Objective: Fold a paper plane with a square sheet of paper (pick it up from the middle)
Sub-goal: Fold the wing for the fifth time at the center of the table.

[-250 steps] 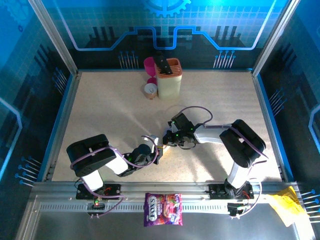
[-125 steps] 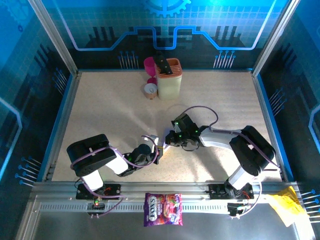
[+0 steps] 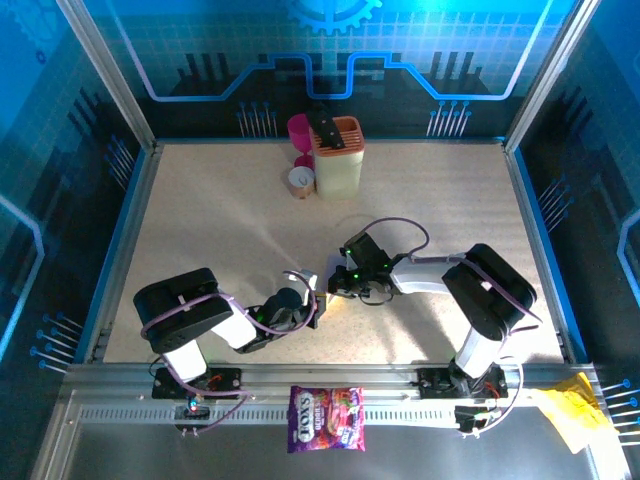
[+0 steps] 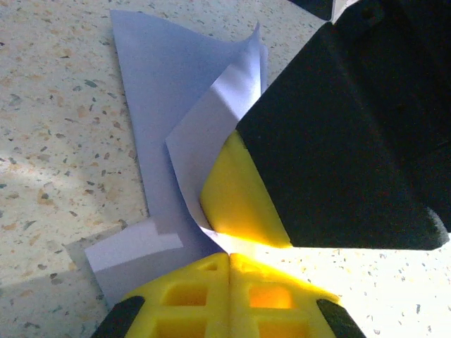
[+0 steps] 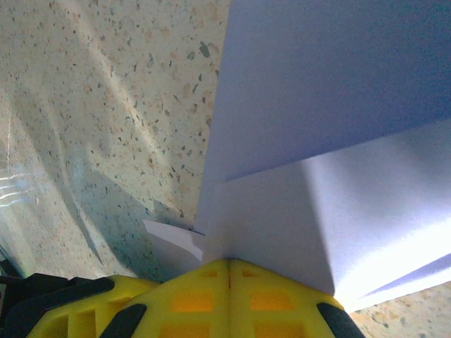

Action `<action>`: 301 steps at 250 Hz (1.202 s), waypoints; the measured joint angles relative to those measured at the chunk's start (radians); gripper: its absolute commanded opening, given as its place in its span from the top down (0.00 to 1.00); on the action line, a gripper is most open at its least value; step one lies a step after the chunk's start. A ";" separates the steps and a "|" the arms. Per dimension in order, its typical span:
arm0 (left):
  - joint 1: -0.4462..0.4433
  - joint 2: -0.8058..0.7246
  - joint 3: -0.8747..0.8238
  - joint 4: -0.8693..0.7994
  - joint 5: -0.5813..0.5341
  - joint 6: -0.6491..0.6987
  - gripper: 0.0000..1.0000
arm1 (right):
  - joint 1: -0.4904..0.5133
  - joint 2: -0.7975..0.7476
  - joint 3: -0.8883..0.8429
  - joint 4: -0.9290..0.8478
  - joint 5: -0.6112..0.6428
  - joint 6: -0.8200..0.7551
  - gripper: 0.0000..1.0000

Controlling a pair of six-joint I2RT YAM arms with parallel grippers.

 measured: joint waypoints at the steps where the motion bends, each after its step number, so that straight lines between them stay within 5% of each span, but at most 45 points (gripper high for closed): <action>1: 0.000 0.000 0.000 0.000 0.000 0.000 1.00 | 0.000 0.000 0.000 0.000 0.000 0.001 1.00; 18: 0.000 -0.001 0.000 -0.002 0.000 0.000 1.00 | 0.000 0.000 0.000 -0.004 0.001 0.005 1.00; 46: 0.005 -0.033 0.000 -0.035 0.009 -0.005 0.69 | 0.001 0.001 0.000 -0.014 0.002 0.019 1.00; 88: 0.025 -0.193 -0.001 -0.153 0.023 -0.013 0.57 | 0.001 0.002 0.000 -0.020 0.008 0.036 1.00; 102: 0.032 -0.255 0.000 -0.192 0.027 -0.011 0.66 | 0.001 0.003 0.000 -0.019 0.008 0.041 1.00; 125: 0.035 -0.319 0.016 -0.253 0.051 0.001 1.00 | 0.000 0.004 0.000 -0.017 0.007 0.046 1.00; 217: 0.040 -0.259 0.058 -0.294 0.210 0.026 1.00 | 0.000 0.013 -0.003 0.007 -0.002 0.061 1.00; 301: 0.038 -0.130 0.057 -0.232 0.236 0.025 1.00 | 0.000 0.014 -0.018 0.039 -0.008 0.071 1.00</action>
